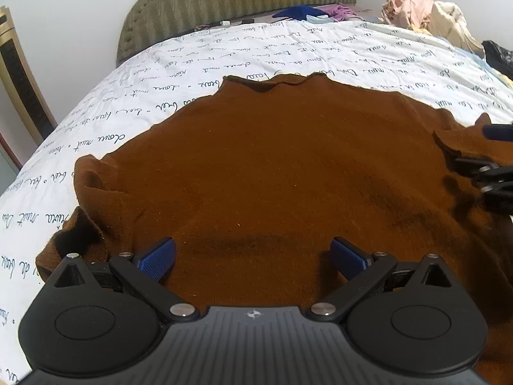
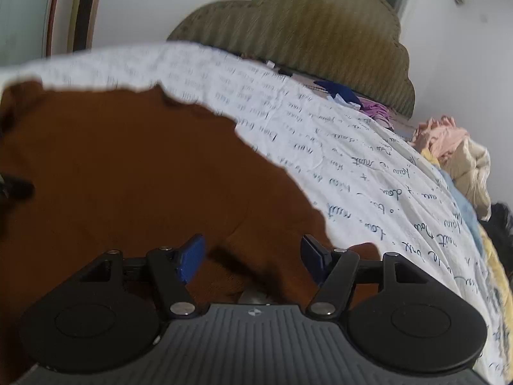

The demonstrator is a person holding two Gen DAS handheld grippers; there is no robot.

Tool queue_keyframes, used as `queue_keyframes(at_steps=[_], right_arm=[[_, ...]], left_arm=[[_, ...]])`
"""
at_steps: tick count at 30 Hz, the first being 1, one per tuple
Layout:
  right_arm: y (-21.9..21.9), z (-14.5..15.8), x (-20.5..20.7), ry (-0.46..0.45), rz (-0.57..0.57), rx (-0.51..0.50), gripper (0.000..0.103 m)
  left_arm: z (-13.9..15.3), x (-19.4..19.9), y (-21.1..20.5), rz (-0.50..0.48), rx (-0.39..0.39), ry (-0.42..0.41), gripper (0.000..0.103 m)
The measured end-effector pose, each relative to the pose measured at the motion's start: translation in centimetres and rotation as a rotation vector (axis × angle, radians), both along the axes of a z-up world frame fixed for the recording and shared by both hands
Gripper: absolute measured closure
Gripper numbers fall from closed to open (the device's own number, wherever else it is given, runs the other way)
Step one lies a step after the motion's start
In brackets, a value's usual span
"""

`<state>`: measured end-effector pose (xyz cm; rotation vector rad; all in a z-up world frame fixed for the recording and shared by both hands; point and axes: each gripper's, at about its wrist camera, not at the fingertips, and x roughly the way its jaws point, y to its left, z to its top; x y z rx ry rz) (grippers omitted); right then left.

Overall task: Fold small clothes
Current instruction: 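Carry the held sleeve with the right tool across the sweater body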

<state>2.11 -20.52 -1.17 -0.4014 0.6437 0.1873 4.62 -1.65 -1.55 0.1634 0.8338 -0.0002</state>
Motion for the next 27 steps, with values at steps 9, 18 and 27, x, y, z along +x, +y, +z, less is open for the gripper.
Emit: queue_keyframes(at_steps=[9,18,27], right_arm=[[-3.5,1.8,2.7,-0.071,-0.166,0.224,0.097],[-9.8,8.1,2.1,-0.191,-0.273,0.468,0.096],[-5.9,11.0,2.8,-0.245,-0.163,0.612,0.096]], left_arm=[[0.6,-0.2,1.4,0.040,-0.011,-0.011,0.000],[1.0,-0.3,1.5,0.029,-0.030,-0.022,0.000],[1.2,-0.4,2.5,0.060,-0.033,-0.026,0.000]])
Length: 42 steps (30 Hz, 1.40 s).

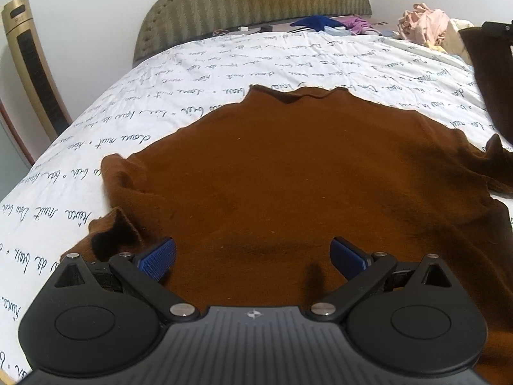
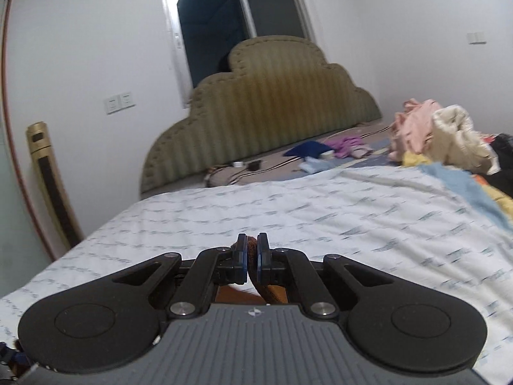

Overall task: Fold small clothes
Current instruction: 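Carry the held sleeve with the right tool across the sweater body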

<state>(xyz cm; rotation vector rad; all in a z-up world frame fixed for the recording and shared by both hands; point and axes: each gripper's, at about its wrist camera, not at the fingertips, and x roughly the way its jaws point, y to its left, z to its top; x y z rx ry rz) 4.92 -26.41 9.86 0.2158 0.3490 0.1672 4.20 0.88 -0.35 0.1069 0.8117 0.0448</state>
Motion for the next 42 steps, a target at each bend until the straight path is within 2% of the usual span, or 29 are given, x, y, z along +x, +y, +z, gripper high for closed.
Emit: queue_keyframes(at_steps=[5,16,42], right_arm=[[2.6,-0.4,1.8,0.022,0.047,0.045,0.096],[10.6,1.3,4.1,-0.012,0.203,0.018,0.096],[24.7,-2.4,7.0,0.076,0.455,-0.033,0.096]], left_arm=[[0.1,-0.1,0.4,0.007,-0.002,-0.005,0.000],[-0.1,-0.2,1.2,0.019,-0.005,0.003,0.000],[-0.4,-1.8,4.3,0.056,-0.028,0.011,0.000]])
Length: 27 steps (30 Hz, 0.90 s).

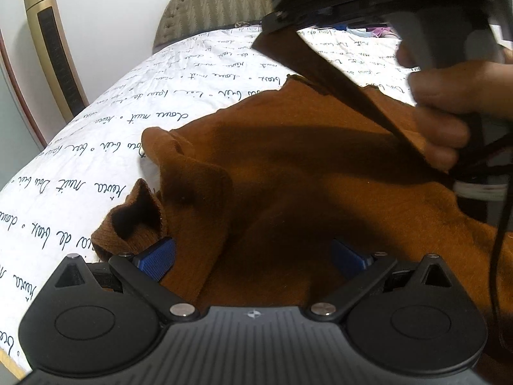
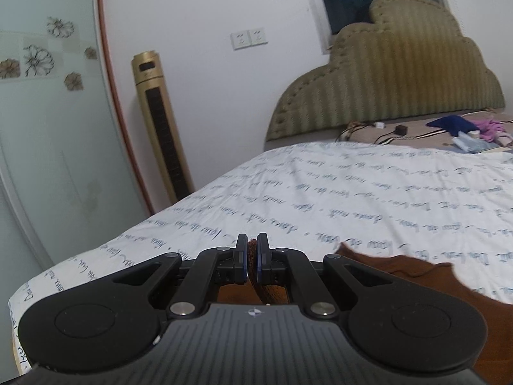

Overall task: Fold small clothes
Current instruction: 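Carry the held sleeve with the right tool across the sweater body, then open the right tool to lay the sleeve on the body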

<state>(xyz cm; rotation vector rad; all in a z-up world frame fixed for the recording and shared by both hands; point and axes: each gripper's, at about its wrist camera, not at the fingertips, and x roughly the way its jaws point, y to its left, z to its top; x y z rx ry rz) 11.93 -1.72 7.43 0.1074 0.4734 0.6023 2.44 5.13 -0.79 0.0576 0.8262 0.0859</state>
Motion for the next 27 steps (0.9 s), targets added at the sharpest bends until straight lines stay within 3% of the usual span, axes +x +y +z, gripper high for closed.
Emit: queue_keyframes(at_steps=[6,9,11,15,18,20,22,27], right_arm=[[2.2,-1.7,0.7,0.082,0.073,-0.018,0.095],[2.4,-3.1,1.3,0.161,0.092,-0.011,0.086],[1.6,-4.0,1.6,0.227,0.091,0.026,0.069],[-0.6,-5.0,1.3,0.286,0.079,0.077,0.066],[-1.1,-6.2,1.1,0.346,0.062,0.015,0.065],[-0.6,-7.6,0.8,0.374,0.067,-0.062,0.058],[-0.5,-8.6,0.6,0.382,0.056,-0.111,0.058],[-2.7,-6.6,-0.1,0.339,0.034,-0.015,0.054]], left_arm=[[-0.4,-0.1,0.3,0.014,0.005,0.014,0.000],[-0.3,-0.2,0.4,0.017,0.004,0.015,0.000],[-0.3,-0.4,0.4,0.018,0.005,0.014,0.000],[-0.2,-0.4,0.5,0.022,0.004,0.014,0.000],[-0.3,-0.1,0.5,0.028,0.003,0.018,0.000],[-0.4,0.0,0.4,0.030,0.006,0.020,0.000],[-0.4,0.1,0.3,0.029,0.010,0.020,0.000],[-0.3,0.0,0.3,0.036,0.019,0.018,0.000]])
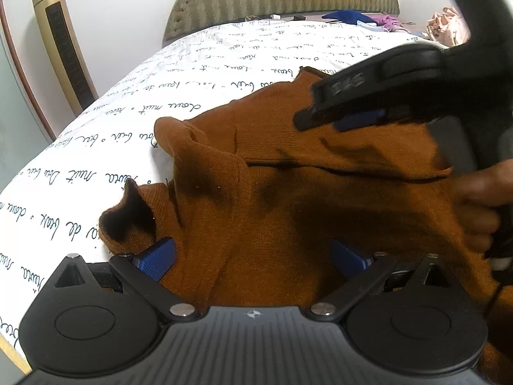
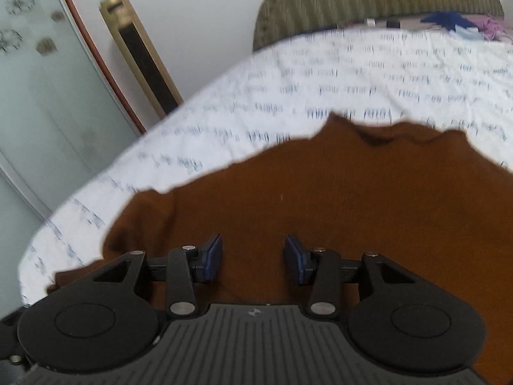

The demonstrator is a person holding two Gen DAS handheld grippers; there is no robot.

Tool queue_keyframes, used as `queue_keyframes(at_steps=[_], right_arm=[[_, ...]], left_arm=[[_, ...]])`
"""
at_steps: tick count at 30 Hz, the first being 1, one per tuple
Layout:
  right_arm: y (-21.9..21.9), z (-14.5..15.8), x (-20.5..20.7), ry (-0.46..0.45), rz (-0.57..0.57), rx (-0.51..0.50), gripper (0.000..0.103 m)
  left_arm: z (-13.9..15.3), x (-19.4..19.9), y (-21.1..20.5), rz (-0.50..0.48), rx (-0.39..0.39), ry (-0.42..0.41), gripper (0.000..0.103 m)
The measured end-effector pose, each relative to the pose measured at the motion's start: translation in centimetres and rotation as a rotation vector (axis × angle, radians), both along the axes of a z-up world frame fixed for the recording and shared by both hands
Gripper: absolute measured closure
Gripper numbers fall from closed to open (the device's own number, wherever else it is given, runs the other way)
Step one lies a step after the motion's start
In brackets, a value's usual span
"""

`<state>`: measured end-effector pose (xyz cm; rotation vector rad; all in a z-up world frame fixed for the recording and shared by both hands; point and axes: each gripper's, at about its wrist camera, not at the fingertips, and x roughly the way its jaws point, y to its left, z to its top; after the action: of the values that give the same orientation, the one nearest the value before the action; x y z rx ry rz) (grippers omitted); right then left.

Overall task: Fold small clothes
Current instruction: 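Open the right tool to lay the sleeve on the body, then grasp the other sleeve cuff with the left tool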

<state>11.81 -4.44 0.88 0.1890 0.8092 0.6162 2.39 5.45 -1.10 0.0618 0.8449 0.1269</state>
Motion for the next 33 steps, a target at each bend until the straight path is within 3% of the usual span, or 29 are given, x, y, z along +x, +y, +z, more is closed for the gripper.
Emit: queue_keyframes(at_steps=[2,7,19,23,29,33], right_arm=[[-0.3,0.4,-0.3,-0.014,0.009,-0.023,0.043],[-0.3,-0.1,-1.6,-0.039,0.006,-0.134,0.042],[-3.2,0.9,-6.0,-0.108,-0.078,-0.064,0.017],[-3.8,0.8,-7.3,-0.110,-0.085,-0.050,0.013],[-4.5,0.7,-9.3,-0.115,-0.092,-0.045,0.006],[-4.7,0.7,-10.4,-0.136,-0.087,-0.045,0.006]], left_arm=[[0.0,0.1,0.1,0.006,-0.003,-0.001,0.000],[0.1,-0.1,-0.2,0.009,0.004,0.002,0.000],[0.5,-0.8,0.1,0.029,0.021,-0.007,0.000],[0.7,-1.6,0.4,0.027,0.033,-0.014,0.000],[1.2,-4.2,3.9,0.075,0.058,-0.048,0.000],[1.3,-5.7,8.0,0.143,-0.027,-0.049,0.000]])
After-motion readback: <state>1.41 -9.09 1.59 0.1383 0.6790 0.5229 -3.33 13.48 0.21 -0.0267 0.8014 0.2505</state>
